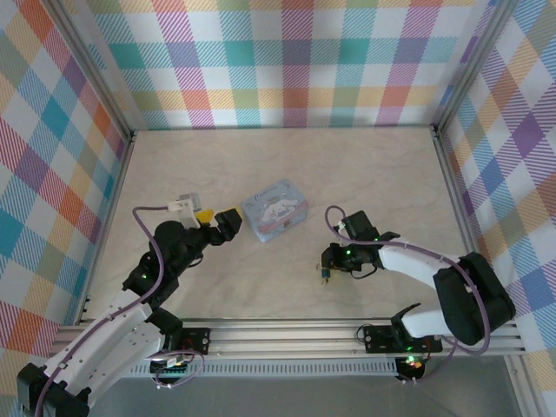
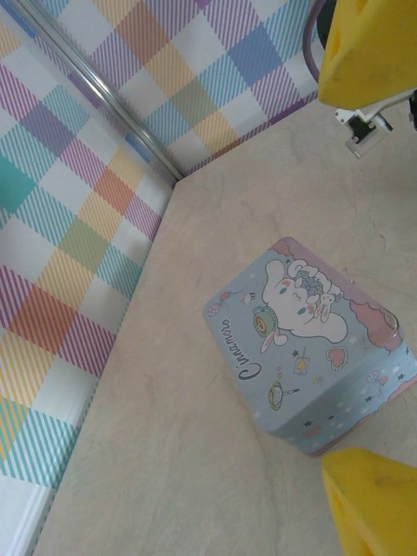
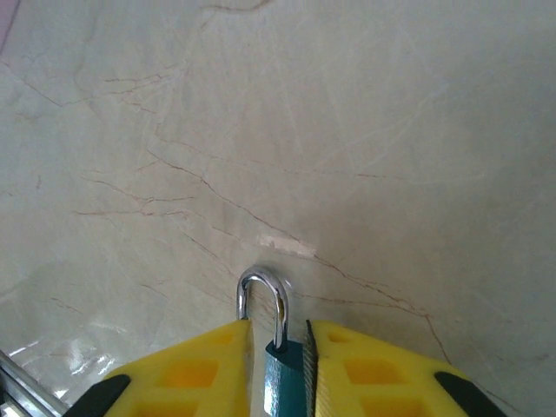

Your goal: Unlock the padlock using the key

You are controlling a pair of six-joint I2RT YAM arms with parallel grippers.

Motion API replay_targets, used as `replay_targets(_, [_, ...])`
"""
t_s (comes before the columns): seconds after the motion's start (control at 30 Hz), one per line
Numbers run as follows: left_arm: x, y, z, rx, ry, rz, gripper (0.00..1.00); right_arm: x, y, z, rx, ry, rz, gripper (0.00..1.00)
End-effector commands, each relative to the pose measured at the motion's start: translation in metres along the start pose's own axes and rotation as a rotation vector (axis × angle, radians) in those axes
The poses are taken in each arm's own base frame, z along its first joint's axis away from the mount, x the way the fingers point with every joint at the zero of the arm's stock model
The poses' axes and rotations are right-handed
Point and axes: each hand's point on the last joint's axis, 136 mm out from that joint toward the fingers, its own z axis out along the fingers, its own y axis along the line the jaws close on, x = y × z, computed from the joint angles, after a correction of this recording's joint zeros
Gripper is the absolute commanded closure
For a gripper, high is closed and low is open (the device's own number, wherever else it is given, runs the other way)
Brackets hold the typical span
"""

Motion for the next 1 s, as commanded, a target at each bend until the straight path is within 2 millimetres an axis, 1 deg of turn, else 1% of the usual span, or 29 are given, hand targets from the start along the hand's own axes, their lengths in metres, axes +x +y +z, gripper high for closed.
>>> replay_targets(0.0, [-0.017, -0.014, -0.005, 0.046, -0.054, -0.004, 0.0, -0.015, 0.008, -0.018, 0.007, -0.072, -0.017, 0.73])
replay_targets(0.17, [-0.02, -0.012, -0.004, 0.026, -0.063, -0.003, 0.0, -0.041, 0.015, -0.047, 0.03, -0.239, -0.049, 0.66])
replay_targets(0.27, [-0.025, -0.008, -0.002, -0.013, -0.075, 0.006, 0.0, -0.061, 0.017, -0.067, 0.051, -0.379, -0.053, 0.61])
replay_targets(0.4, [-0.033, 0.0, -0.001, -0.084, -0.092, 0.042, 0.0, -0.084, 0.017, -0.093, 0.091, -0.544, -0.081, 0.53])
replay_targets(0.5, [-0.036, 0.012, 0.002, -0.154, -0.116, 0.094, 0.0, -0.099, 0.013, -0.109, 0.147, -0.631, -0.129, 0.44])
replay_targets(0.57, [-0.037, 0.022, 0.004, -0.203, -0.135, 0.126, 0.0, -0.108, 0.009, -0.12, 0.189, -0.681, -0.151, 0.39])
replay_targets(0.63, [-0.04, 0.031, 0.004, -0.252, -0.159, 0.157, 0.0, -0.117, 0.002, -0.131, 0.242, -0.739, -0.162, 0.31])
replay_targets(0.7, [-0.043, 0.039, 0.003, -0.297, -0.175, 0.196, 0.0, -0.126, -0.01, -0.144, 0.311, -0.806, -0.151, 0.14])
replay_targets(0.77, [-0.045, 0.045, 0.004, -0.338, -0.179, 0.235, 0.0, -0.134, -0.021, -0.156, 0.376, -0.872, -0.142, 0.01])
replay_targets(0.87, [-0.047, 0.055, 0.004, -0.403, -0.184, 0.294, 0.0, -0.144, -0.036, -0.17, 0.449, -0.938, -0.16, 0.0])
replay_targets(0.97, [-0.054, 0.073, -0.002, -0.516, -0.236, 0.317, 0.0, -0.154, -0.048, -0.179, 0.495, -0.987, -0.184, 0.0])
